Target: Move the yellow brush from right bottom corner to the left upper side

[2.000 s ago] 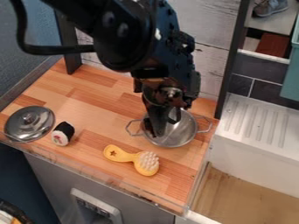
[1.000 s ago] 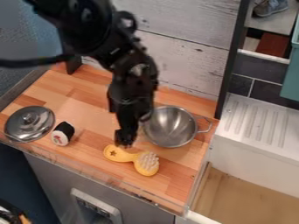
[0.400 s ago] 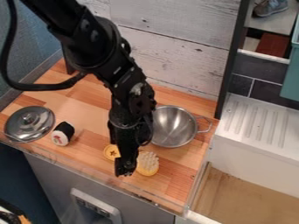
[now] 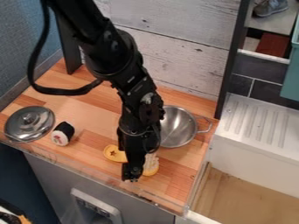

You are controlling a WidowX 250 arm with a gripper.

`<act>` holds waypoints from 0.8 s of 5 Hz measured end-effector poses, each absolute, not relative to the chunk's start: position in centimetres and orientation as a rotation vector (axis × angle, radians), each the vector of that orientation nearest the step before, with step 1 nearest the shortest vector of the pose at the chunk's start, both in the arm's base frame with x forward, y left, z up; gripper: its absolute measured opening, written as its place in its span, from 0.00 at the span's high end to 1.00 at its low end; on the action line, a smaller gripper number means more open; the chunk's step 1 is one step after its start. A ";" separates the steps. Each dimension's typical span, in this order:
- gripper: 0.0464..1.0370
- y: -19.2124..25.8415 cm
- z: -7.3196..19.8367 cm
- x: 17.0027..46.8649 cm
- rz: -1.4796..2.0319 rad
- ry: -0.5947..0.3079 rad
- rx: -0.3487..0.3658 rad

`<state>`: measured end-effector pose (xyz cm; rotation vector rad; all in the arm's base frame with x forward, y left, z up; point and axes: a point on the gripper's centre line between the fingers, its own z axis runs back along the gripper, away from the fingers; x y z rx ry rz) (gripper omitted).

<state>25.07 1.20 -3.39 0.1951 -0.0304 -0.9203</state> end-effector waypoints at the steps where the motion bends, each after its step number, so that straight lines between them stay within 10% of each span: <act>1: 0.04 1.1 -3.2 26.2 -0.938 -0.049 0.204; 4: 0.11 1.1 -4.6 28.0 -0.963 -0.059 0.168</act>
